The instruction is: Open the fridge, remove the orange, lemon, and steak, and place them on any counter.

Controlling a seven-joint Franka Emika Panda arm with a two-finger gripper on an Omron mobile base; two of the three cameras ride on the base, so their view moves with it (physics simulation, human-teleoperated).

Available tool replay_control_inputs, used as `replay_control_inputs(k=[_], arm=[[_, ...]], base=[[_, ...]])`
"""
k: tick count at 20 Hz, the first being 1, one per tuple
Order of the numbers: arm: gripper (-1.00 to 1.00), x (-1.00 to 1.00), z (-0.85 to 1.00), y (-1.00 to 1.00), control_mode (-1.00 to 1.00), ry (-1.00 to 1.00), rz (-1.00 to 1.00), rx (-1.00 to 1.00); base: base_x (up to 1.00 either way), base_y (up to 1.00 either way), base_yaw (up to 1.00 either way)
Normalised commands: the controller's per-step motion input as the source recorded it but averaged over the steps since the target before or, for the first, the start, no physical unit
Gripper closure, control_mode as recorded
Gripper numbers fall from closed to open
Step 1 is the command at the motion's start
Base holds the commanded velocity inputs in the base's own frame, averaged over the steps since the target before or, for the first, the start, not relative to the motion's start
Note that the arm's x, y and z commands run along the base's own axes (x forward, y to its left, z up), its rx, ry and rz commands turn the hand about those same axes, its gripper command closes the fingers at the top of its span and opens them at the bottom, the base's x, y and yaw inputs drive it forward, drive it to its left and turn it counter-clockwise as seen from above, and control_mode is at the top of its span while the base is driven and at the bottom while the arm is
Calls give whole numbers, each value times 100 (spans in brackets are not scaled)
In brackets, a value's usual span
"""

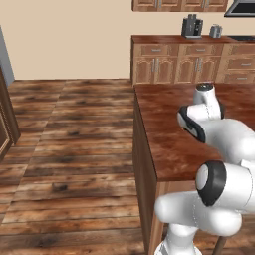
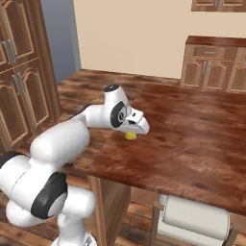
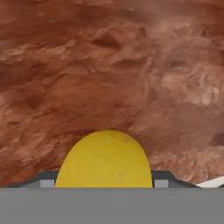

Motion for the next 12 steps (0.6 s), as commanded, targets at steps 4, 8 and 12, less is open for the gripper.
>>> replay_control_inputs(k=[4,8,12], arm=[[100,100,-95,-10,-100,10,0,11],[100,100,-66,-16,-100,-2,3,10],[100,98,-68,-20,-100,-6,3,9]], base=[[0,0,0],[0,0,0],[0,0,0]])
